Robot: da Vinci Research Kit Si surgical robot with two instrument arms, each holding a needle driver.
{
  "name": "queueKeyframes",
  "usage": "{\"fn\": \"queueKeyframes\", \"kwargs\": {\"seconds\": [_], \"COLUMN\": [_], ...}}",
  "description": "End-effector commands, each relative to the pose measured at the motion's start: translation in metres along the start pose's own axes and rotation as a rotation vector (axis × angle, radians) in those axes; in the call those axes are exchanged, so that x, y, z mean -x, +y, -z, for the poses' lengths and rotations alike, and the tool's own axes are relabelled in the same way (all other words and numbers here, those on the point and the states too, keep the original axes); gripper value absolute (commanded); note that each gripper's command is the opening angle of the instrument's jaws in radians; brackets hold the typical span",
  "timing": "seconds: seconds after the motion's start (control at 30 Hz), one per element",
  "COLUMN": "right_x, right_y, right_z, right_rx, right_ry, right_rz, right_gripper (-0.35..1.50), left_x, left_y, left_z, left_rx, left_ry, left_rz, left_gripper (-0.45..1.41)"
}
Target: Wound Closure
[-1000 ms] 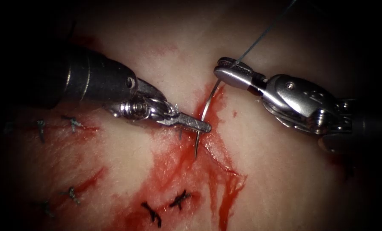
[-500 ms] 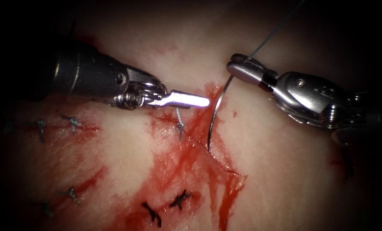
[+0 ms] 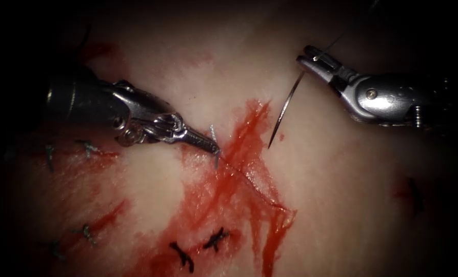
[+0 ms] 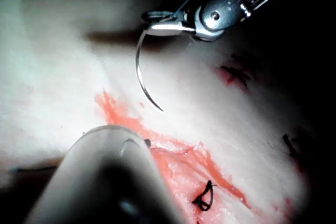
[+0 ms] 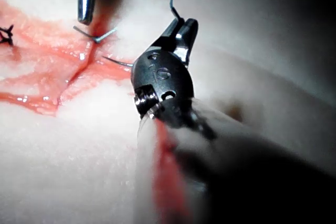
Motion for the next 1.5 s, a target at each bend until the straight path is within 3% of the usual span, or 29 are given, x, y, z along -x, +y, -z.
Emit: {"fn": "queueKeyframes", "kwargs": {"seconds": [0.03, 0.23, 0.33, 0.37, 0.47, 0.57, 1.03, 1.5], "right_x": [-0.0009, -0.0026, -0.0028, -0.0029, -0.0033, -0.0036, -0.0038, -0.0033], "right_y": [-0.0007, -0.0018, -0.0022, -0.0023, -0.0026, -0.0029, -0.0048, -0.0088], "right_z": [-0.0011, -0.0014, -0.0014, -0.0014, -0.0013, -0.0013, -0.002, -0.003], "right_rx": [0.01, 0.03, 0.064, 0.074, 0.093, 0.101, 0.096, 0.071], "right_ry": [0.017, 0.014, -0.006, -0.011, -0.023, -0.029, -0.025, -0.003], "right_rz": [0.038, 0.06, 0.067, 0.079, 0.092, 0.11, 0.239, 0.497], "right_gripper": [-0.35, -0.35, -0.35, -0.35, -0.35, -0.35, -0.35, -0.35], "left_x": [0.0003, 0.0016, 0.0016, 0.0016, 0.0016, 0.0015, 0.0016, 0.0022], "left_y": [-0.0001, 0.0005, 0.0006, 0.0006, 0.0008, 0.0006, -0.001, -0.002], "left_z": [-0.0013, -0.0041, -0.0048, -0.005, -0.0055, -0.0055, -0.0045, -0.0043], "left_rx": [0.01, 0.03, 0.013, -0.005, -0.173, -0.273, -0.338, -0.386], "left_ry": [-0.019, -0.107, -0.087, -0.068, -0.003, -0.028, -0.053, -0.074], "left_rz": [-0.012, 0.034, 0.048, 0.071, 0.093, 0.089, 0.079, 0.07], "left_gripper": [-0.45, -0.45, -0.45, -0.45, -0.45, -0.45, -0.45, -0.45]}}
